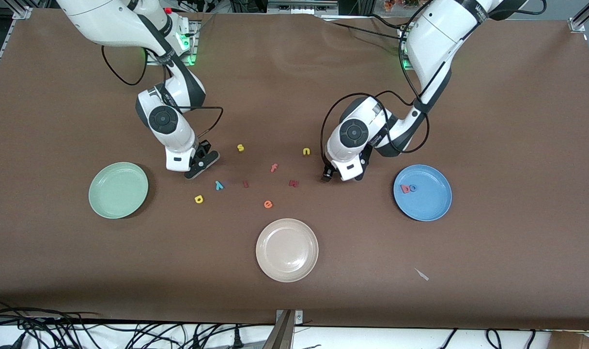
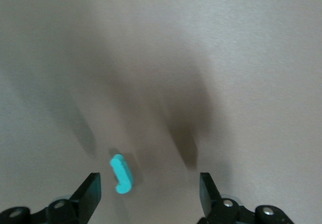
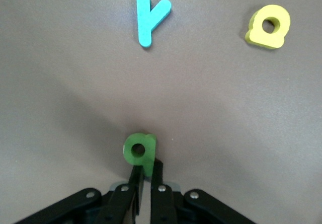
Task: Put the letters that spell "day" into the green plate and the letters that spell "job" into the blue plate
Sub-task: 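Grasp the cyan l with the left gripper while the right gripper grasps the green a, then carry the green a to the green plate with the right gripper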
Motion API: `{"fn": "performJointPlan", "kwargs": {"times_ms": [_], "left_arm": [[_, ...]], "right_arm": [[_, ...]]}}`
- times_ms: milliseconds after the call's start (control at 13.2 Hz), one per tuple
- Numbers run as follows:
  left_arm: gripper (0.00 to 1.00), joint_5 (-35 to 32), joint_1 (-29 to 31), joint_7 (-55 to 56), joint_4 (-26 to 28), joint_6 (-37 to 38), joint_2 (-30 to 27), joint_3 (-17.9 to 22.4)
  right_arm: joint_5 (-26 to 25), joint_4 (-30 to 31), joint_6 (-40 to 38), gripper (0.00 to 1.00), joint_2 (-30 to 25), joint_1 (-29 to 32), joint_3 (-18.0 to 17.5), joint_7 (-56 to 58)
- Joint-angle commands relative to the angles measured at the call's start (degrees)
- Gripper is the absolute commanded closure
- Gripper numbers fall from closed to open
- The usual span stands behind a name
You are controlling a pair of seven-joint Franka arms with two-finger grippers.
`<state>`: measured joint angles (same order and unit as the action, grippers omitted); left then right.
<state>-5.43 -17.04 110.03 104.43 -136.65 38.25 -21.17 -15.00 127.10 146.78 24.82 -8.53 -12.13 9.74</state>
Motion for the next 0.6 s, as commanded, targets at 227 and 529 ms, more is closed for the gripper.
{"fn": "performJointPlan", "kwargs": {"times_ms": [227,529], "left_arm": [[0.42,0.95,-1.15,1.15,7.01,-1.52,-5.65,0.25],[0.42,0.95,-0.62,1.15,7.1,-5.73,-3.98,0.34]], "right_arm": [[-0.82,-6.14,-9.21,1.0,0.14,0.18,0.0,0.28],[-0.64,-10.72,-15.72,1.0,-0.57,0.35,1.05,0.36]]}}
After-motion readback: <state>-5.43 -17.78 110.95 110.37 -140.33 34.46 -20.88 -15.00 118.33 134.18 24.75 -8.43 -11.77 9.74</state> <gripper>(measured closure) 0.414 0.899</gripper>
